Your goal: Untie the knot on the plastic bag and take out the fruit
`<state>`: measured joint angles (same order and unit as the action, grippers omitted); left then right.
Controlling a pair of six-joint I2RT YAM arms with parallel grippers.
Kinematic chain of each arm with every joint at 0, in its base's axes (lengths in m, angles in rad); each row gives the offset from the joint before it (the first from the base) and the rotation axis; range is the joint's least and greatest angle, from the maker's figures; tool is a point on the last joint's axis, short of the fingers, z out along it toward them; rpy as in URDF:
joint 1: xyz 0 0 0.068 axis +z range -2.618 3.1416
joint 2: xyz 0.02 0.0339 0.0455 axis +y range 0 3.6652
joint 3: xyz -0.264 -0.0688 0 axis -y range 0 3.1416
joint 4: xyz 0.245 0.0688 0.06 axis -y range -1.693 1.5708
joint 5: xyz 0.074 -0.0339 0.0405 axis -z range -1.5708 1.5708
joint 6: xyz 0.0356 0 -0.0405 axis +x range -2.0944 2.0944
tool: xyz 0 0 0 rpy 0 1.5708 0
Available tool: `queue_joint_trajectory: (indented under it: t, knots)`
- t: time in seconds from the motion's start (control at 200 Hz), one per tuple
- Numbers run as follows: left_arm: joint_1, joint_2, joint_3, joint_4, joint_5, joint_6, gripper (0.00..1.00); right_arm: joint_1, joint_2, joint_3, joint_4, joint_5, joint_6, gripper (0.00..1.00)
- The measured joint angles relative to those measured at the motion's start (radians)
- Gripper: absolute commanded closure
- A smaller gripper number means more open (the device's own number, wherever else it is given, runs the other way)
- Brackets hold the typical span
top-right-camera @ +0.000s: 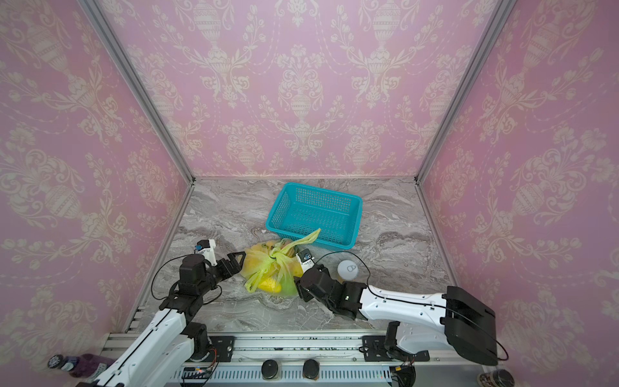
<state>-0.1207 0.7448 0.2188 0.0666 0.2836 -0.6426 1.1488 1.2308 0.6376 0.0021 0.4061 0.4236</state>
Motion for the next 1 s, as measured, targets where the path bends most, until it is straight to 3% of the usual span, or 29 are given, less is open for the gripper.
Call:
queue_joint_trajectory:
  t: [0.17,0.37,0.485,0.731,0.846,1.001]
  knots:
    - [-0.031,0.017,0.009,-0.002,0.003,0.011,0.04,0.014,0.086,0.118,-0.018,-0.013,-0.010,0.29]
    - [-0.068,-0.035,0.040,-0.039,0.011,0.033,0.03,0.014,0.230,0.266,-0.049,0.014,-0.010,0.32]
    - [-0.101,-0.101,0.051,-0.071,0.011,0.046,0.02,0.012,0.268,0.282,-0.063,0.020,-0.005,0.43]
    - [-0.171,-0.147,0.052,-0.083,0.033,0.061,0.01,0.004,0.272,0.282,-0.069,0.021,-0.009,0.83]
    - [-0.191,-0.101,0.052,-0.082,0.033,0.071,0.02,-0.004,0.272,0.280,-0.066,0.022,-0.003,0.94]
    - [-0.220,-0.020,0.052,-0.076,0.031,0.085,0.02,-0.011,0.267,0.263,-0.059,0.021,-0.002,1.00]
